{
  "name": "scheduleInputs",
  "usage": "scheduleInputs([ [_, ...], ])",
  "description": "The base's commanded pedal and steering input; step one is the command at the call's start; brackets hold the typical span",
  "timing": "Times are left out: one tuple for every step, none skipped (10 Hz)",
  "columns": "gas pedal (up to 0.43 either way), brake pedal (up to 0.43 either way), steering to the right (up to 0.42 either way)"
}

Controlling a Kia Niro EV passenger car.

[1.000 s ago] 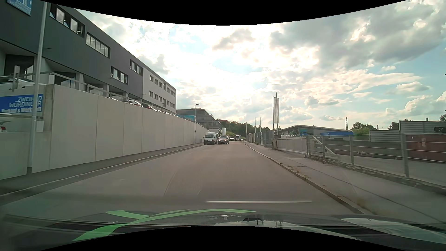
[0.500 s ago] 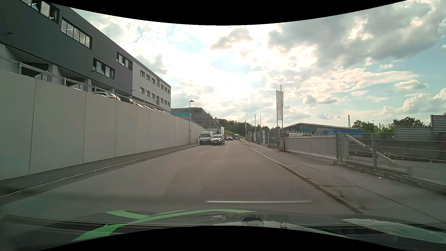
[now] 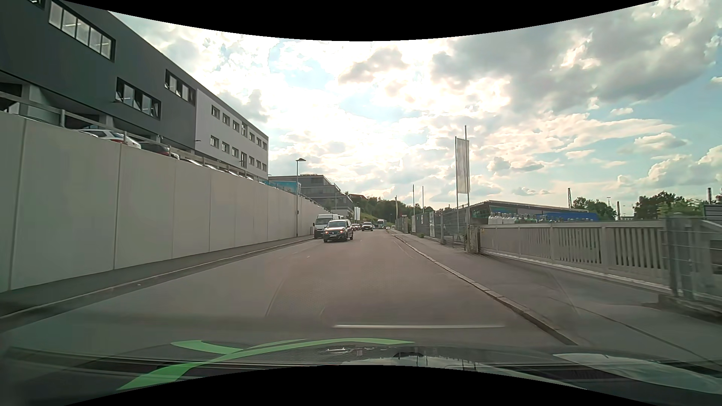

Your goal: Follow the waypoints while adhering to traffic rules and regulations

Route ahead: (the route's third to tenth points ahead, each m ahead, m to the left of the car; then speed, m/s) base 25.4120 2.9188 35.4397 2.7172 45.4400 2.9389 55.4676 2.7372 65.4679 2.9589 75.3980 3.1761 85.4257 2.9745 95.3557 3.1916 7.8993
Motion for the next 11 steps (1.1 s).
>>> scheduleInputs([
  [0.248,0.000,0.002],
  [0.248,0.000,0.001],
  [0.248,0.000,-0.003],
  [0.248,0.000,-0.006],
  [0.240,0.000,-0.006],
  [0.209,0.000,-0.006],
  [0.209,0.000,-0.006],
  [0.209,0.000,-0.005],
  [0.197,0.000,-0.005],
  [0.189,0.000,-0.005],
  [0.177,0.000,-0.005],
])
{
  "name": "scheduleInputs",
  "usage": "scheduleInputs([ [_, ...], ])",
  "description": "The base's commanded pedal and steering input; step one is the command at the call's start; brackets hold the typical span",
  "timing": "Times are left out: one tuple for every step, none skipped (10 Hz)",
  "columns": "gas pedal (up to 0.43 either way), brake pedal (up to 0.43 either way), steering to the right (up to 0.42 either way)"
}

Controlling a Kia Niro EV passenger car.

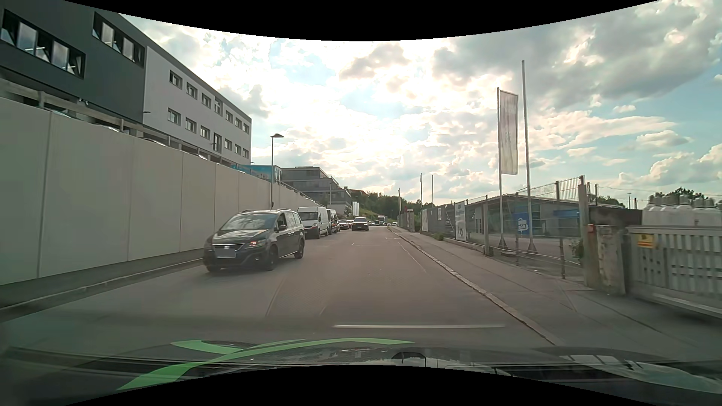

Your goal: Follow the waypoints while adhering to traffic rules and regulations

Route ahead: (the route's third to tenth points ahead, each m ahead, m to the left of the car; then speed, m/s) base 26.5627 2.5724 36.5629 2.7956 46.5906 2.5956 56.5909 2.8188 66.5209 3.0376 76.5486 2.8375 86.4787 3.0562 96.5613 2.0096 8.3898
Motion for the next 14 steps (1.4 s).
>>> scheduleInputs([
  [0.177,0.000,-0.004],
  [0.177,0.000,-0.005],
  [0.177,0.000,-0.005],
  [0.169,0.000,-0.004],
  [0.169,0.000,-0.004],
  [0.169,0.000,-0.005],
  [0.169,0.000,-0.005],
  [0.157,0.000,-0.005],
  [0.157,0.000,-0.005],
  [0.157,0.000,-0.005],
  [0.157,0.000,-0.003],
  [0.150,0.000,-0.002],
  [0.150,0.000,-0.002],
  [0.150,0.000,-0.002],
])
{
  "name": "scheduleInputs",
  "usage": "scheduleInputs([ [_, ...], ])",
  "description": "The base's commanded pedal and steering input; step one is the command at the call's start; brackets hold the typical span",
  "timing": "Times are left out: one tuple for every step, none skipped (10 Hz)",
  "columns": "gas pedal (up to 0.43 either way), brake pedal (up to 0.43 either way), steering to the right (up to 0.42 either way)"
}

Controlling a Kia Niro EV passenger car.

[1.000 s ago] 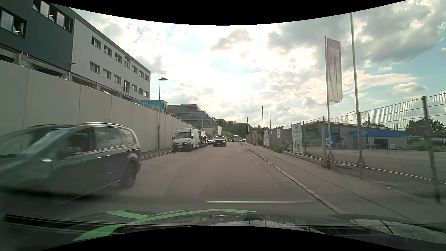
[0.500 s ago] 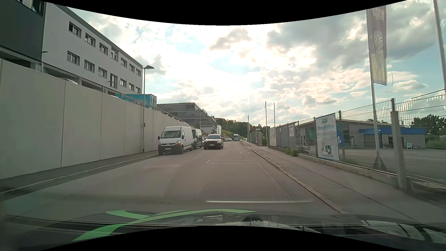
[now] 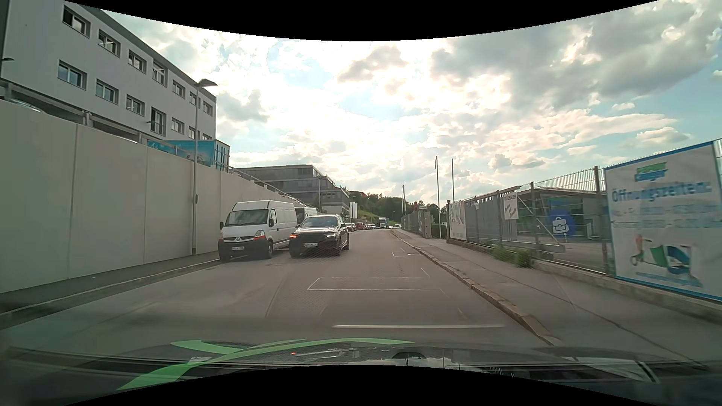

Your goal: Follow the waypoints while adhering to traffic rules and regulations

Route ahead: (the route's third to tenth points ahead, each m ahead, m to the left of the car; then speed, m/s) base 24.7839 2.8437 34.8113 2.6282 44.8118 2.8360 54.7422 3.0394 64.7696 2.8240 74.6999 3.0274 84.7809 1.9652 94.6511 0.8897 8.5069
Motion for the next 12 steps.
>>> scheduleInputs([
  [0.150,0.000,-0.002],
  [0.150,0.000,-0.002],
  [0.150,0.000,-0.001],
  [0.157,0.000,-0.002],
  [0.157,0.000,-0.002],
  [0.169,0.000,-0.002],
  [0.169,0.000,-0.002],
  [0.169,0.000,-0.002],
  [0.169,0.000,-0.003],
  [0.169,0.000,-0.005],
  [0.169,0.000,-0.006],
  [0.157,0.000,-0.006],
])
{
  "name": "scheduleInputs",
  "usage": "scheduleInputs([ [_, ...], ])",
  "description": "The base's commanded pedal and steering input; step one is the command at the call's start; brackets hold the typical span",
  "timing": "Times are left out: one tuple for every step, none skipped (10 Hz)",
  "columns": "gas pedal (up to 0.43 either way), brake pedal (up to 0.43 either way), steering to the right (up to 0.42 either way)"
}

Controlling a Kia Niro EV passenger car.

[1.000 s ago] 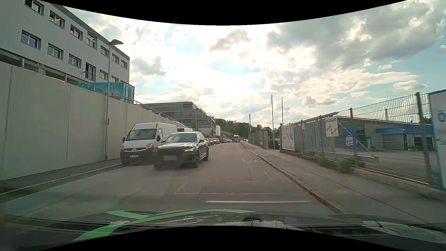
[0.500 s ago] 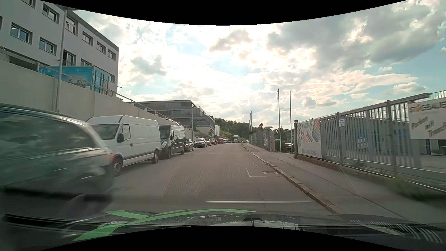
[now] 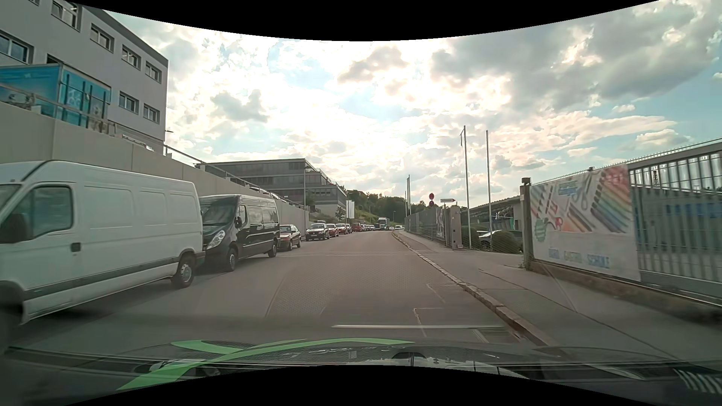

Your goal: Follow the waypoints while adhering to traffic rules and regulations

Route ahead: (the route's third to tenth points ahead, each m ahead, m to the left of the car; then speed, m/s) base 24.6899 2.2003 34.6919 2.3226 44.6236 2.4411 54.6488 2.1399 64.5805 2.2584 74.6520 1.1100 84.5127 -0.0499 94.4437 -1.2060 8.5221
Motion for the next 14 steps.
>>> scheduleInputs([
  [0.138,0.000,-0.006],
  [0.130,0.000,-0.006],
  [0.118,0.000,-0.006],
  [0.110,0.000,-0.007],
  [0.110,0.000,-0.008],
  [0.110,0.000,-0.009],
  [0.110,0.000,-0.009],
  [0.098,0.000,-0.010],
  [0.098,0.000,-0.010],
  [0.098,0.000,-0.010],
  [0.098,0.000,-0.010],
  [0.098,0.000,-0.011],
  [0.098,0.000,-0.010],
  [0.098,0.000,-0.010],
])
